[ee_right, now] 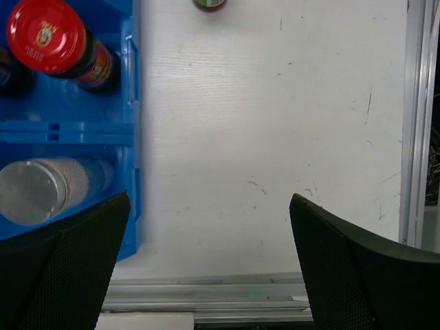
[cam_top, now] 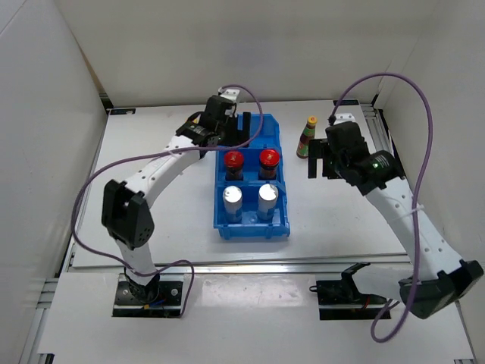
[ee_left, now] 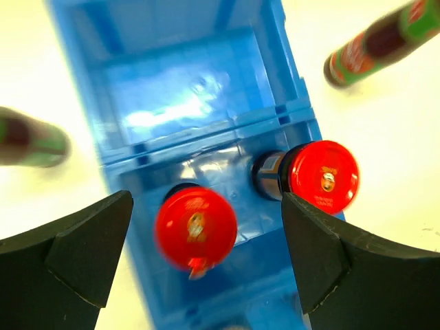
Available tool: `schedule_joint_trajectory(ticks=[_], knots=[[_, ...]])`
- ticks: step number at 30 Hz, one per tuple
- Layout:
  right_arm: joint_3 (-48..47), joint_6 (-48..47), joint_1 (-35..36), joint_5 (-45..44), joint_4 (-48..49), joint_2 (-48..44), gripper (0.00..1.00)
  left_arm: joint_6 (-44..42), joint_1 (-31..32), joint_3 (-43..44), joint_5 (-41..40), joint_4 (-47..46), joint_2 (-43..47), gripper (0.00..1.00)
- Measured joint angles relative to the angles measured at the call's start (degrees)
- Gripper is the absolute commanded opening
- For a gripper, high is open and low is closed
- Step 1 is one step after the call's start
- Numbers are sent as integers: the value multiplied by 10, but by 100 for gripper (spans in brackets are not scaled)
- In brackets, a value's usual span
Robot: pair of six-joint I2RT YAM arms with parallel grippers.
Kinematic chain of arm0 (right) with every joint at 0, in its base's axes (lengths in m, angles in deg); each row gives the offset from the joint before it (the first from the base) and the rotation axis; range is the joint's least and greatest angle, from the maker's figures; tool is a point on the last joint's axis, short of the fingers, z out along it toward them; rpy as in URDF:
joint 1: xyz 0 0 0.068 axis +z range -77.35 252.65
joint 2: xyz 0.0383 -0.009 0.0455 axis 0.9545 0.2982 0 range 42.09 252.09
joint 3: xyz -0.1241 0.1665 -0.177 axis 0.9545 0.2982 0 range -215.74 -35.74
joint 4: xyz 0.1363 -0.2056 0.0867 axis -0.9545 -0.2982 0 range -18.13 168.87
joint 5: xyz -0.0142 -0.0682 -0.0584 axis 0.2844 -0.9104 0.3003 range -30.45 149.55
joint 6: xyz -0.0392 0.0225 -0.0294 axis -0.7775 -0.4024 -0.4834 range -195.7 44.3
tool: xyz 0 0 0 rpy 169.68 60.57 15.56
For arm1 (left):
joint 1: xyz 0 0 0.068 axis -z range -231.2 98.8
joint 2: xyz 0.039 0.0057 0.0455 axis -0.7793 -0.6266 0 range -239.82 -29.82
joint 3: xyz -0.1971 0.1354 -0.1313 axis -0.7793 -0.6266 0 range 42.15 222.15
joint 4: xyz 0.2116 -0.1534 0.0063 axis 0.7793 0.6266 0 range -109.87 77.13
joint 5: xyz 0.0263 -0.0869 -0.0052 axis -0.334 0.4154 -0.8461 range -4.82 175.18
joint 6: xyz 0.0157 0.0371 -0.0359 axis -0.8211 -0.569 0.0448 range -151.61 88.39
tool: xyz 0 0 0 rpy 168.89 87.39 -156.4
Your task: Organize the condiment bottles
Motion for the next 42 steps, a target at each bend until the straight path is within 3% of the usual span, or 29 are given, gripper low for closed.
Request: schedule_joint_trajectory(ticks=[5,11,13,21,29,42], knots=[[5,-11,-86,49,69,54,100,-28,0,-33,-59,12,121,100],[152,-58,-109,112,312,48,100,-54,-39,-151,-97,-3,302,100],[189,-74,-108,138,374,53,100,-57,-61,-197,-108,-3,332,100],[188,-125,-108,155,548,152,100,-78,-91,-401,-138,-29,396,100],[172,-155,-117,142,613,243,100,-85,-91,-505,-185,-79,535,100],[63,-160,-148,122,636,360,98,-87,-85,-507,-209,-125,490,100]])
